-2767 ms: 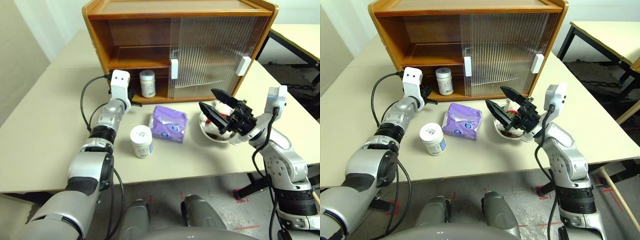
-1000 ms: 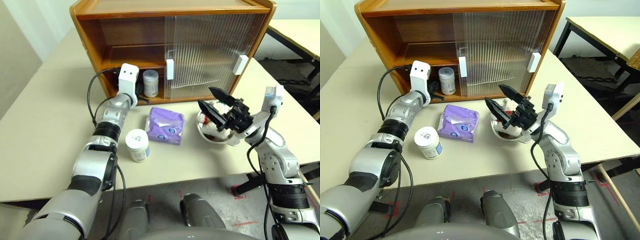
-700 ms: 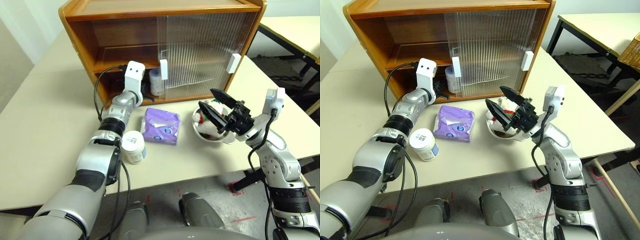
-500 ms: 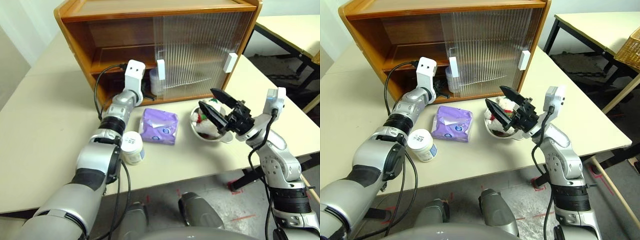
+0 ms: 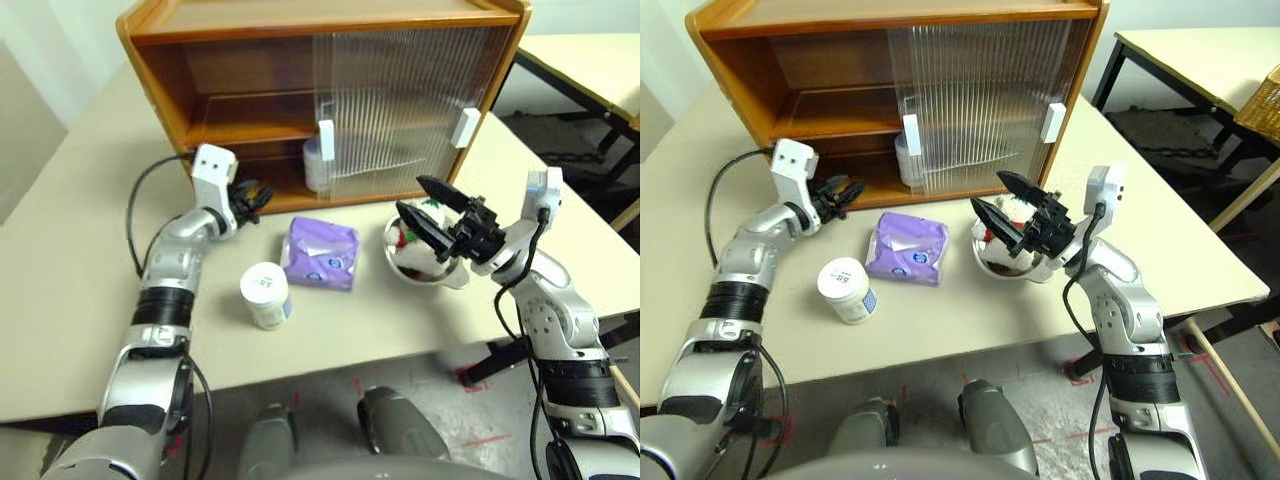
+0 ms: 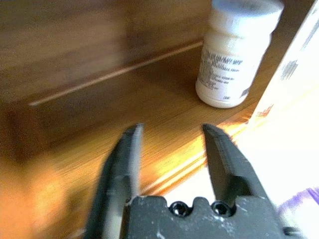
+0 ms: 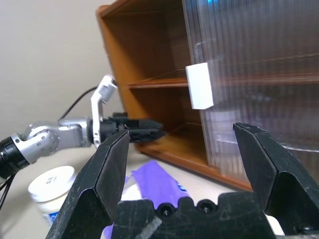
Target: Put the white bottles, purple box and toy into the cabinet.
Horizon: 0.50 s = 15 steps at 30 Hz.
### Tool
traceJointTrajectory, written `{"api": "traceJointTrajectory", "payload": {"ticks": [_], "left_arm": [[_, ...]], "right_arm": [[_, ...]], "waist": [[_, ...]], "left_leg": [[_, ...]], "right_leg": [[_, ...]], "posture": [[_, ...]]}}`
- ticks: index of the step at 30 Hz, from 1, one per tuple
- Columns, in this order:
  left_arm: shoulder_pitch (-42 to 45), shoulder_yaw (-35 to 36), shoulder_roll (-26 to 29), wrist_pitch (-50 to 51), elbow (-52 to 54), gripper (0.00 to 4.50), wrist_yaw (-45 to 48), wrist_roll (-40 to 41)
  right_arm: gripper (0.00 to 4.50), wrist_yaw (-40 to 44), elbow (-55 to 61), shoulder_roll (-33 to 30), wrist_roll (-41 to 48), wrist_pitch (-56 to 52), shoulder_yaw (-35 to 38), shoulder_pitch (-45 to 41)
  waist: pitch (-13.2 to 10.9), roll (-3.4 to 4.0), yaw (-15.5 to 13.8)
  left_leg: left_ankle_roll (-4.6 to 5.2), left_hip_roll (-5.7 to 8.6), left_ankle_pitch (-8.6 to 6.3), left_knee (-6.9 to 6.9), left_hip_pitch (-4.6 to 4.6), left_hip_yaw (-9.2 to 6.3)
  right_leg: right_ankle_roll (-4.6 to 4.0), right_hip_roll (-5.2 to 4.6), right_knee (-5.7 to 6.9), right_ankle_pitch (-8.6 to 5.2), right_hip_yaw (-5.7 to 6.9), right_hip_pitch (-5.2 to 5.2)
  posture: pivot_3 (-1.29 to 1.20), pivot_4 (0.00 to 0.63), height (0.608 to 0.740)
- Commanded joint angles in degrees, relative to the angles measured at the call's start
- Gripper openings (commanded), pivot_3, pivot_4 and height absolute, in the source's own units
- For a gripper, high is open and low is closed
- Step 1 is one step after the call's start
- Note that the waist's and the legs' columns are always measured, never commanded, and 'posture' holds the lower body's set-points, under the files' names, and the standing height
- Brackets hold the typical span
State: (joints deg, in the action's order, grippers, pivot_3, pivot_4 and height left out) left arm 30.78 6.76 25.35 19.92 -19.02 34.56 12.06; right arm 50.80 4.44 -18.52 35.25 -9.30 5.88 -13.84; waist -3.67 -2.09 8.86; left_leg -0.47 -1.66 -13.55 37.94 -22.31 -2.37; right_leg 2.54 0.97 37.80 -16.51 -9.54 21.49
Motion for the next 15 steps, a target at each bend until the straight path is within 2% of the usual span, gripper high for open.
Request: {"api": "traceJointTrajectory", "payload": {"ticks": [1, 2, 10, 15], "left_arm": [[-8.07, 1.76, 6.39, 2.32, 9.44, 4.09, 11.51, 6.22], [-10.59, 2.77, 7.91, 2.38, 11.10, 4.47, 13.89, 7.99], [-23.05, 7.50, 12.33, 0.31, 18.73, 4.47, 20.85, 13.59], [-30.84, 10.56, 18.04, -1.80, 22.05, 4.47, 30.56, 17.40]], "right_arm": [[4.50, 4.15, -1.45, 0.14, 2.40, -0.28, -0.21, -1.22], [4.50, 5.50, -1.91, 0.41, 3.40, -0.39, -0.13, -1.62], [4.50, 14.05, -4.13, -2.26, 6.03, -3.16, -0.53, -3.24], [4.50, 20.78, -4.15, -6.07, 8.96, -8.38, -0.99, -3.59]], "waist": [[-0.01, 0.06, -0.26], [-0.01, 0.12, -0.46], [-0.08, 0.24, -4.14], [-0.15, 0.35, -5.45]], "left_leg": [[0.00, 0.00, 0.00, 0.00, 0.01, 0.01], [0.00, -0.02, 0.00, -0.01, 0.05, 0.01], [0.00, -0.09, 0.00, 0.00, 0.07, 0.00], [0.01, -0.13, 0.00, -0.01, 0.10, 0.03]], "right_leg": [[-0.01, 0.01, 0.02, -0.01, 0.00, 0.01], [-0.07, 0.03, 0.02, -0.04, -0.01, 0.01], [-0.31, -0.14, 0.09, -0.11, 0.35, -0.05], [-0.69, -0.18, 0.13, -0.22, 0.47, -0.03]], "posture": [[0.04, 0.000, 0.740], [0.05, 0.000, 0.740], [0.10, 0.000, 0.740], [0.12, 0.000, 0.740]]}}
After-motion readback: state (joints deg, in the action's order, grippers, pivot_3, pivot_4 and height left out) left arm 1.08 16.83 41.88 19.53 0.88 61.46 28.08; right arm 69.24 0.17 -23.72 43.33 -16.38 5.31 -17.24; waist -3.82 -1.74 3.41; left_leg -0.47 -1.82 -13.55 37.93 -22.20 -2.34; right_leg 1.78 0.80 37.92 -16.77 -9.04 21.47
